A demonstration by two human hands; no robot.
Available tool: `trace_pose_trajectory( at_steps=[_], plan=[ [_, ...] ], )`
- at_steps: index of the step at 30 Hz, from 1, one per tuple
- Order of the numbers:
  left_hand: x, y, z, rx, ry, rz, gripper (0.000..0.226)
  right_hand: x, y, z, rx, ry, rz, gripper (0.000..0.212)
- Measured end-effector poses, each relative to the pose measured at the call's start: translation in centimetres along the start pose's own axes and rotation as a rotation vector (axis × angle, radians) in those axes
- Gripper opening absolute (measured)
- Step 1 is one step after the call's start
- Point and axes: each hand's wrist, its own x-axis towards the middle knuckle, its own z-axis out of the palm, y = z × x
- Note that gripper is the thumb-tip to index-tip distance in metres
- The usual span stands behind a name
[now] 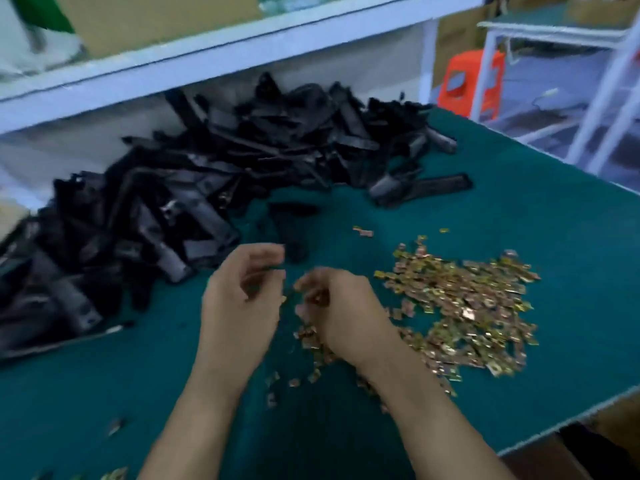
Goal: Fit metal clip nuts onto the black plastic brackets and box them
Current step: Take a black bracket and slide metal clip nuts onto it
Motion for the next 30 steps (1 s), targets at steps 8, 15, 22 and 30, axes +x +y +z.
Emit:
trace_pose_trajectory(
  at_steps=[8,15,22,30],
  plan=[
    [2.5,-10.1,-6.7,0.282,0.048,-0.320,0.046,1.5,-1.4,2.4,-0.253,-0.159,-0.044,0.021],
    [5.1,-10.9,-4.9,0.263,-0.078,-0.283,0.082,3.3,-2.0,3.3,-0.174,-0.162,0.000,0.009],
    [6.4,-12.2,-4.3,0.201,0.109,-0.181,0.021,5.1,-1.1,3.3,-0.216,-0.248,-0.048,0.014],
    [6.8,-13.5,-4.3,0.100,0.206,-0.188,0.043,6.0,-1.3,4.0,0.166,-0.152,-0.074,0.017]
  ],
)
